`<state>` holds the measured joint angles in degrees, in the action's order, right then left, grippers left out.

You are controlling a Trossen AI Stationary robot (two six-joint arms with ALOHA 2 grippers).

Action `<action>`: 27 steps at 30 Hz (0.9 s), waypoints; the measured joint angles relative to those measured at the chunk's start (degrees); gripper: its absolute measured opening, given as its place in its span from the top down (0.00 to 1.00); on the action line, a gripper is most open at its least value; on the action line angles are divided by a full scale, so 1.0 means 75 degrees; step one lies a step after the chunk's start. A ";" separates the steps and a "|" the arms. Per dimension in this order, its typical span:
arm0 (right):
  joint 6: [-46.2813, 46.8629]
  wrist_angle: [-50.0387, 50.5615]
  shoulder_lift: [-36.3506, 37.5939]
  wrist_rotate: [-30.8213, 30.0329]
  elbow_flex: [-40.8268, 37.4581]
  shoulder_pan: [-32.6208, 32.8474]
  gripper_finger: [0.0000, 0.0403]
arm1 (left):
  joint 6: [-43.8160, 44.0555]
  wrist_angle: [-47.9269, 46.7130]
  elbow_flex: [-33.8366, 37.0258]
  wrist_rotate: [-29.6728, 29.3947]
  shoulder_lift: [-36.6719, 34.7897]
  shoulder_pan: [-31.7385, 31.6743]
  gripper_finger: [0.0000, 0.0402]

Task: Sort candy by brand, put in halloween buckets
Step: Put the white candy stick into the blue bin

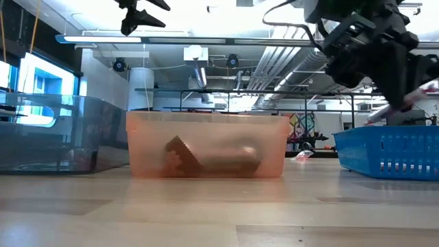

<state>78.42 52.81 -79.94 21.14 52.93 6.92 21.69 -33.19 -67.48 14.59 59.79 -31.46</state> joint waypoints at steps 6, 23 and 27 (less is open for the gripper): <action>-0.0087 0.0152 0.0003 -0.0602 0.0185 -0.0027 0.72 | -0.0142 -0.0024 0.0000 0.0020 0.0000 0.0000 0.50; -0.1206 0.0637 0.1041 -0.1492 0.0183 -0.0342 0.48 | 0.1254 0.0005 -0.0001 0.0211 0.0168 0.0181 0.51; -0.1619 0.0637 0.1610 -0.2420 0.0183 -0.0637 0.48 | 0.0998 -0.1070 -0.0006 0.0568 0.0809 0.0597 0.52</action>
<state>66.28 57.58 -67.87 2.99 54.30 2.15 29.17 -41.21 -67.53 18.85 65.86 -26.98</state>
